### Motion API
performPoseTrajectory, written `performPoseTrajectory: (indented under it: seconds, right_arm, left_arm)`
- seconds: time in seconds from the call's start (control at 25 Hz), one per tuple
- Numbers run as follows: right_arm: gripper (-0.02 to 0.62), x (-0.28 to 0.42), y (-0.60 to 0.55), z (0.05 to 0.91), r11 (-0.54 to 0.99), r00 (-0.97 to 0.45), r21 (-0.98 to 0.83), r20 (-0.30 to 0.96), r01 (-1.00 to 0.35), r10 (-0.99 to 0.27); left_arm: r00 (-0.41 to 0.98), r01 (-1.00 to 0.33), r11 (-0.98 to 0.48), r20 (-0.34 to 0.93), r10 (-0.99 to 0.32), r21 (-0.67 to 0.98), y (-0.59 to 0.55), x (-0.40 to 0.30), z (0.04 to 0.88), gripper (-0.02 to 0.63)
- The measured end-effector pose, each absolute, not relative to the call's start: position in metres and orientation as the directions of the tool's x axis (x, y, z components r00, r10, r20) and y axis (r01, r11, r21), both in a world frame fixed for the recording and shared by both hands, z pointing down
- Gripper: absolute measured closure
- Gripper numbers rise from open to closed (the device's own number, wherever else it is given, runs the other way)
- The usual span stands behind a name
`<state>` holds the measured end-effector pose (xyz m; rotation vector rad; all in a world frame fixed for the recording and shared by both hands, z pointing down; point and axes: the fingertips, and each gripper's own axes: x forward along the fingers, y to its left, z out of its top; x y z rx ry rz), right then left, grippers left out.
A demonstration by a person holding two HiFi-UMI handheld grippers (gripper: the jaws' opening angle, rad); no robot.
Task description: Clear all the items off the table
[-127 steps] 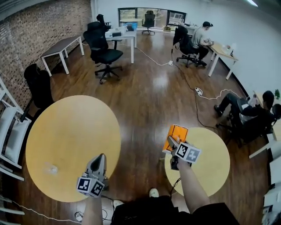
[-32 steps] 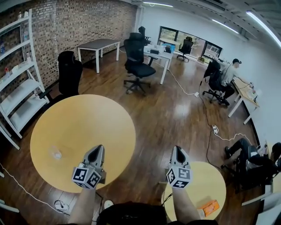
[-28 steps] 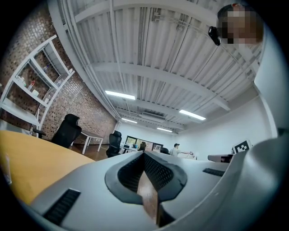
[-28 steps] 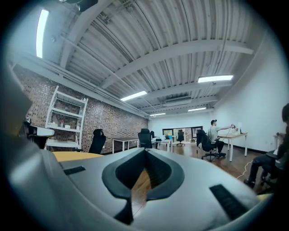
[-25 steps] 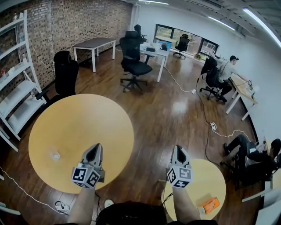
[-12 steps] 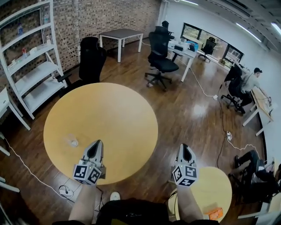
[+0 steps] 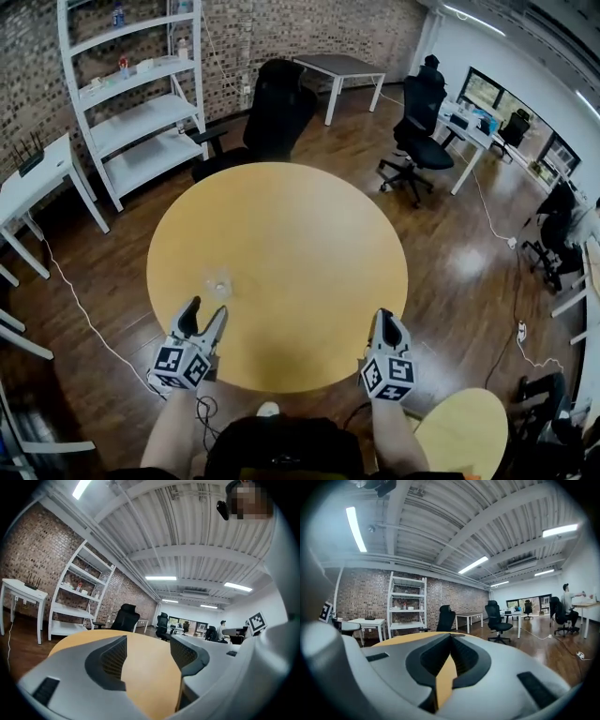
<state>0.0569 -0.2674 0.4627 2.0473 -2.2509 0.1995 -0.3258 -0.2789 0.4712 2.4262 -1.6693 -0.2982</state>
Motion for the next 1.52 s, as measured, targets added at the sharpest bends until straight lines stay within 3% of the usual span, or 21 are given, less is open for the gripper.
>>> performPoseTrajectory:
  seconds: [0.56, 0.64, 0.76, 1.52]
  right_arm:
    - [0.591, 0.019, -0.310, 0.522, 0.197, -0.203, -0.051, 0.336, -0.979, -0.920]
    - [0.591, 0.016, -0.318, 0.528, 0.209, -0.213, -0.051, 0.352, -0.977, -0.911]
    - [0.591, 0.010, -0.329, 0.538, 0.227, -0.237, -0.073, 0.381, -0.971, -0.893]
    - [0.591, -0.011, -0.347, 0.588, 0.265, -0.325, -0.192, 0.475, -0.945, -0.818]
  left_arm:
    - [0.317, -0.929, -0.277, 0.144, -0.937, 0.245, -0.336, -0.352, 0.552, 0.316]
    - [0.329, -0.931, -0.286, 0.183, -0.926, 0.227, -0.342, -0.351, 0.568, 0.270]
    - [0.334, -0.935, -0.294, 0.210, -0.919, 0.199, -0.356, -0.353, 0.587, 0.268]
    - [0.351, -0.933, -0.338, 0.113, -0.929, 0.126, -0.418, -0.353, 0.628, 0.228]
